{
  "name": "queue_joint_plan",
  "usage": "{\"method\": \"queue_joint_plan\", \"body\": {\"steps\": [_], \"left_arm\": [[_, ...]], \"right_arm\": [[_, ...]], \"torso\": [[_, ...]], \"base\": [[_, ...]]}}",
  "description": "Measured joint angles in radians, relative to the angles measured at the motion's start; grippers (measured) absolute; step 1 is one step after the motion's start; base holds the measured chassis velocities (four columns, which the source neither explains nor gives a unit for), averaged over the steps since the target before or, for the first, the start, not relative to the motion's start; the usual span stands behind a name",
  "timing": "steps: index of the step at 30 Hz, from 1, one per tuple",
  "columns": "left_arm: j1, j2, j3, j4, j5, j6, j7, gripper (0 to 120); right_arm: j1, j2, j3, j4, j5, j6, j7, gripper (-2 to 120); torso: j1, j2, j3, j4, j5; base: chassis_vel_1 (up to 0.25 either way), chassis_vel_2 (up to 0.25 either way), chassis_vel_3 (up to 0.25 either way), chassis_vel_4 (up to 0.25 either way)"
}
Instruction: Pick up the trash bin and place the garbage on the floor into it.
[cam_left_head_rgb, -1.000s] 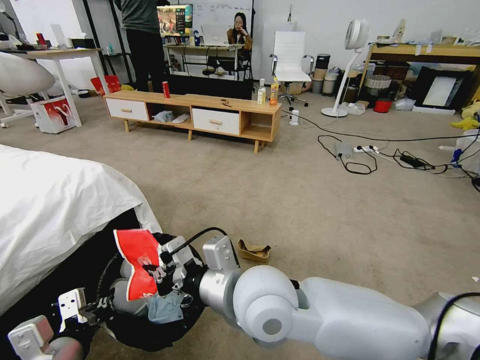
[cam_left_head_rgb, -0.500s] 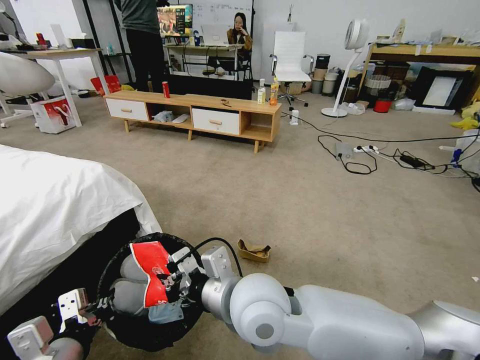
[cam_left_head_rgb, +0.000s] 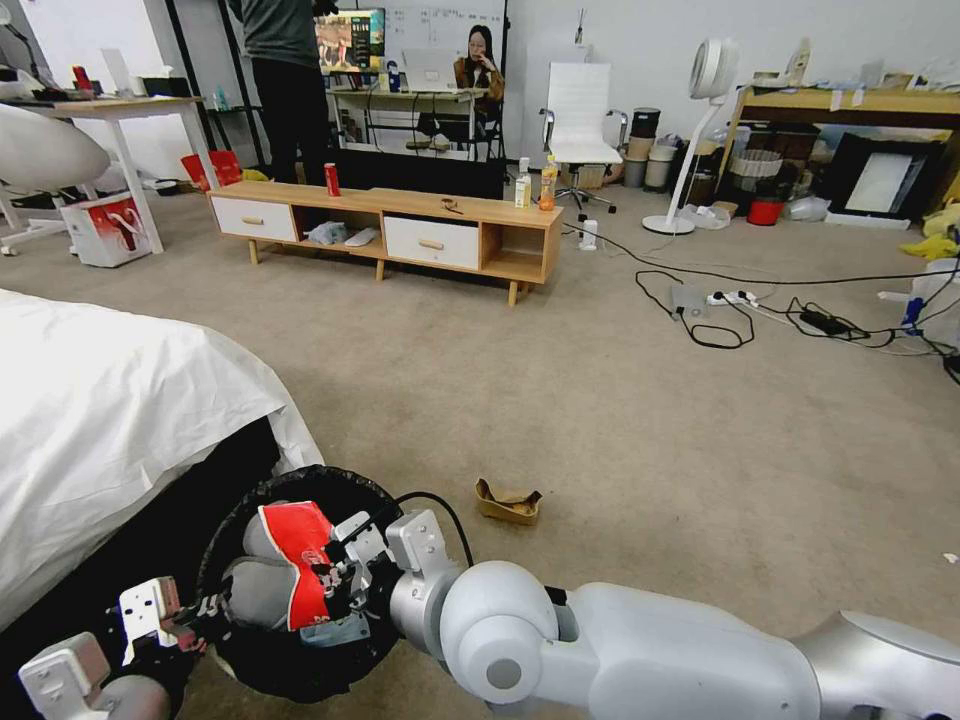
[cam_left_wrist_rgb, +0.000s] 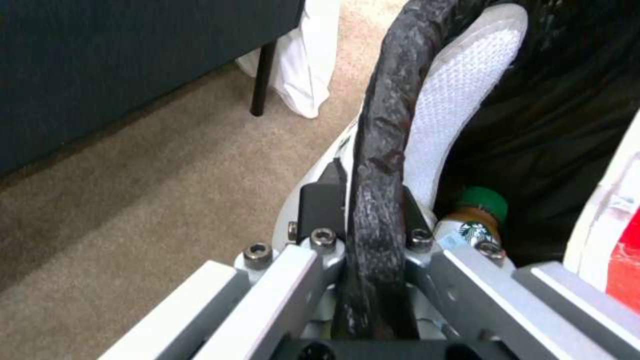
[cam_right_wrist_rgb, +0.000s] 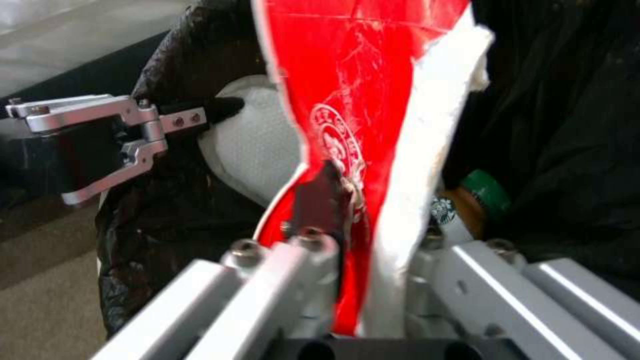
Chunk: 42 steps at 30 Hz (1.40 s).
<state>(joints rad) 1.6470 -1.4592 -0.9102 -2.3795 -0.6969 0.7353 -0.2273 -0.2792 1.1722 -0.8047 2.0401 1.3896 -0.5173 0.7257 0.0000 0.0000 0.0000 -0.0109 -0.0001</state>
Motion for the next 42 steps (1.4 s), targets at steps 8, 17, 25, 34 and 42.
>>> {"method": "queue_joint_plan", "body": {"steps": [8,17,25,34,42], "left_arm": [[-0.007,0.001,0.001,0.013,0.003,0.000,0.000,3],[-0.009,0.002,0.001,0.018,0.005,0.000,0.001,3],[-0.009,0.002,0.000,0.022,0.008,0.000,0.001,3],[-0.006,0.006,-0.016,0.031,0.014,0.000,0.001,3],[0.000,0.016,-0.057,0.042,0.014,0.000,0.003,3]], "right_arm": [[0.012,-0.010,0.010,0.019,0.003,-0.006,0.013,44],[0.017,-0.042,0.026,0.061,0.013,-0.012,0.024,77],[0.013,-0.079,0.062,0.109,0.021,-0.014,0.034,99],[-0.042,-0.185,0.312,0.244,0.049,-0.023,-0.007,100],[-0.168,-0.287,0.539,0.265,-0.014,0.017,-0.107,100]], "torso": [[0.000,0.000,0.000,-0.0001,0.0000],[0.000,0.000,0.000,0.0000,0.0001],[0.000,0.000,0.000,-0.0001,0.0001],[0.000,0.000,0.000,-0.0001,0.0002],[0.000,0.000,0.000,-0.0001,0.0003]], "base": [[0.000,0.000,0.000,0.000],[0.000,0.000,0.000,0.000],[0.000,0.000,0.000,0.000],[0.000,0.000,0.000,0.000],[0.000,0.000,0.000,0.000]]}}
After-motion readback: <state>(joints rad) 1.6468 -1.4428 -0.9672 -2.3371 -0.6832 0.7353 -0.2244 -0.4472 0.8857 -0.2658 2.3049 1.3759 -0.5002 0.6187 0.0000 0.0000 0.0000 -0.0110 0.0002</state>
